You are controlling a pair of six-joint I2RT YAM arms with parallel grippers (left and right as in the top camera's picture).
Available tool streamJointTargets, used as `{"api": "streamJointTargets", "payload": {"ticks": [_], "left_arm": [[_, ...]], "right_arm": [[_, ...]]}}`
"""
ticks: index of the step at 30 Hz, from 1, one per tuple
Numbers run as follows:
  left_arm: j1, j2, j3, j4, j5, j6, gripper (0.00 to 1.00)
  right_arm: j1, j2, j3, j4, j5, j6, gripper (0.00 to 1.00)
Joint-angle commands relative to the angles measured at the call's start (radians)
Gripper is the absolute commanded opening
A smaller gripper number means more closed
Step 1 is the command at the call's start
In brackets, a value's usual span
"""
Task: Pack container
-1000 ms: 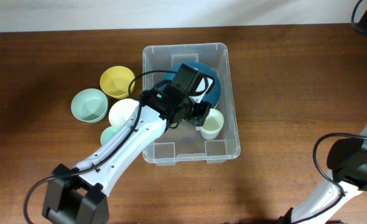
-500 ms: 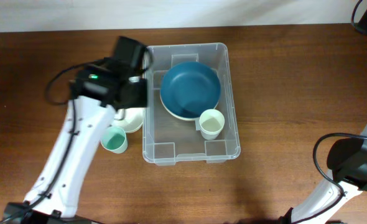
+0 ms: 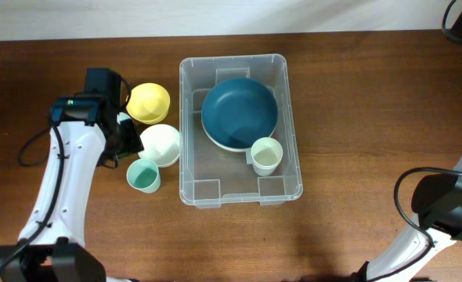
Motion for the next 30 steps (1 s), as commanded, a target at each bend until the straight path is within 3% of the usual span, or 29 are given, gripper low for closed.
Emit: {"api": "streamJointTargets", "payload": {"ticks": [1,17,21,23,26,30], "left_arm": [[0.004,-0.007,-0.089,0.045,0.145,0.098,0.62],[0.004,-0.006,-0.348,0.183,0.133,0.100,0.61],[0.004,-0.006,-0.380,0.224,0.133,0.100,0.46],[0.004,-0.006,-0.383,0.225,0.132,0.100,0.22],[0.004,-0.006,-0.383,0.224,0.128,0.100,0.01],[0.004,-0.015,-0.382,0.200,0.103,0.100,0.01]], "right_arm": [[-0.001,-0.002,0.023,0.003,0.012,0.004,0.99],[-0.001,-0.002,0.023,0.003,0.012,0.004,0.99],[-0.001,-0.002,0.023,0.003,0.012,0.004,0.99],[-0.001,-0.002,0.023,0.003,0.012,0.004,0.99],[-0.001,-0.002,0.023,0.003,0.012,0.004,0.99],[-0.001,-0.002,0.023,0.003,0.012,0.004,0.99]]}}
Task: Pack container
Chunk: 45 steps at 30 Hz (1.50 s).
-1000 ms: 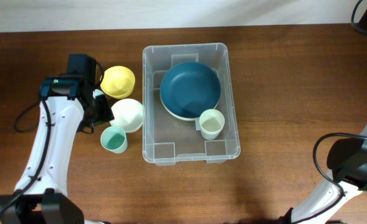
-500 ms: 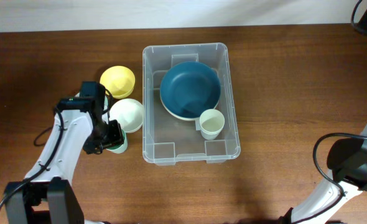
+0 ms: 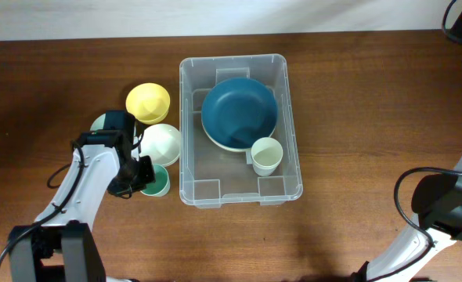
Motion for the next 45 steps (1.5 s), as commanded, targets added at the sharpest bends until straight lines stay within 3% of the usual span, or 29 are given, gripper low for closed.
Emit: {"api": "streamJointTargets", "payload": {"ticks": [1,9,18,24,28,36,45], "left_arm": [[0.001,-0.023,-0.006,-0.023,-0.026,0.003,0.01],[-0.021,-0.184,0.171,-0.086,0.013,-0.034,0.01],[-0.243,-0.251,0.404,0.069,0.019,-0.034,0.01],[-0.458,-0.173,0.404,0.270,0.020,-0.034,0.01],[-0.562,-0.077,0.404,0.325,0.019,-0.029,0.01],[-0.668,0.091,0.404,0.303,0.019,0.044,0.00],[-0.675,0.100,0.404,0.199,-0.018,0.050,0.01]], "right_arm": [[-0.001,-0.002,0.023,0.003,0.012,0.004,0.99],[-0.001,-0.002,0.023,0.003,0.012,0.004,0.99],[-0.001,-0.002,0.023,0.003,0.012,0.004,0.99],[-0.001,-0.002,0.023,0.003,0.012,0.004,0.99],[-0.001,-0.002,0.023,0.003,0.012,0.004,0.99],[-0.001,-0.002,0.023,0.003,0.012,0.004,0.99],[-0.001,-0.002,0.023,0.003,0.012,0.004,0.99]]}}
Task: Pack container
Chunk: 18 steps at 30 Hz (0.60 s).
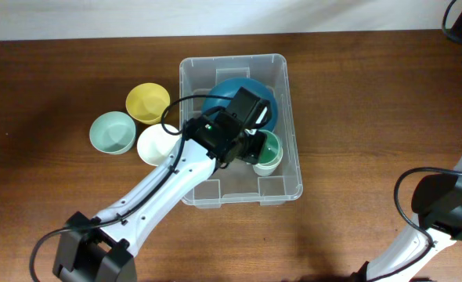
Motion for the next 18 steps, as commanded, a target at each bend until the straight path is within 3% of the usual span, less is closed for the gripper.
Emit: {"api": "streamJointTargets", "payload": {"ticks": [1,3,4,8,12,18], "left_arm": [[-0.001,-0.005,0.005,-0.014,-0.016,0.019,0.01],[-0.001,-0.005,0.005,-0.019,-0.016,0.019,0.03],[-0.001,-0.005,0.005,-0.020,-0.016,0.019,0.09],[-0.001,-0.005,0.006,-0.019,-0.016,0.019,0.51],[0.011,-0.007,0.051,-0.034,-0.042,0.019,0.54],[0.146,-0.011,0.256,-0.168,-0.254,0.013,0.55]], "right_arm": [[-0.001,-0.002,0.023,0.003,0.012,0.005,0.99],[-0.001,-0.002,0.023,0.003,0.012,0.005,0.99],[-0.001,-0.002,0.023,0.003,0.012,0.005,0.99],[-0.001,-0.002,0.023,0.003,0.012,0.005,0.99],[-0.001,-0.002,0.023,0.003,0.012,0.005,0.99],[-0.001,-0.002,0.023,0.003,0.012,0.005,0.99]]}}
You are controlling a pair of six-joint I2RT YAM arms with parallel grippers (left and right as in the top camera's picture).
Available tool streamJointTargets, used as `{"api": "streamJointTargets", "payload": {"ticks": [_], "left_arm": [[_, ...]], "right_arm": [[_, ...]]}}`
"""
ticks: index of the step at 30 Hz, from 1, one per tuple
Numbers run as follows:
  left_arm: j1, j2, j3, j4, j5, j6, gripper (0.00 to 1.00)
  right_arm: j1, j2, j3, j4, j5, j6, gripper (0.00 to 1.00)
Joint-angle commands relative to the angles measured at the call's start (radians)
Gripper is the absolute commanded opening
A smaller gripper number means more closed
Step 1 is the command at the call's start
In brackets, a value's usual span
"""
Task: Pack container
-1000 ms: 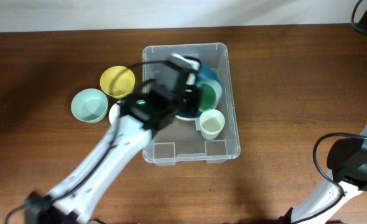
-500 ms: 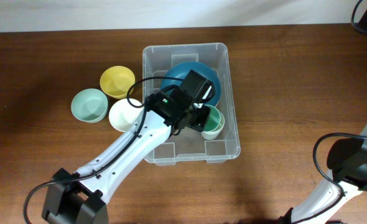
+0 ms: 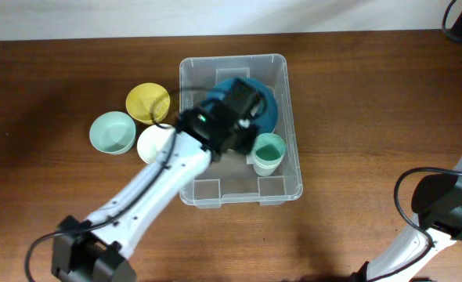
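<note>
A clear plastic container (image 3: 290,168) stands mid-table in the overhead view. Inside it a dark blue bowl (image 3: 266,110) lies at the far end. Nearer, a green cup (image 3: 268,147) sits nested in a cream cup (image 3: 264,167). My left gripper (image 3: 249,131) hovers over the container just up-left of the nested cups; it is blurred, off the cup and looks open. On the right edge only the right arm (image 3: 442,207) shows, and its gripper is out of view.
Left of the container are a yellow bowl (image 3: 148,103), a mint bowl (image 3: 111,131) and a white bowl (image 3: 151,144) partly under my left arm. The near end of the container floor is bare.
My left gripper, which was at the green cup inside the cream cup, has let go and drawn back up-left. The green cup stays nested. The right arm has not moved.
The green cup first stood on the table left of the container, with my left gripper beside the white bowl. Then the gripper was down at that cup. Later it held the cup inside the cream cup in the container, and now the cup sits there alone.
</note>
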Motion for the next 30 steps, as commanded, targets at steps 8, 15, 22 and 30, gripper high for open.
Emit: {"api": "streamJointTargets", "payload": {"ticks": [8,15,22,30], "left_arm": [[0.442,-0.011,0.208,-0.172,-0.105,-0.108,0.55],[0.742,0.019,0.193,-0.229,0.087,-0.135,0.56],[0.870,0.085,0.122,-0.227,0.132,-0.135,0.70],[0.882,0.227,0.018,-0.124,0.139,-0.136,0.69]], "right_arm": [[-0.001,-0.002,0.023,0.003,0.013,0.005,0.99],[-0.001,-0.002,0.023,0.003,0.012,0.005,0.99],[-0.001,-0.002,0.023,0.003,0.012,0.005,0.99],[-0.001,-0.002,0.023,0.003,0.013,0.005,0.99]]}}
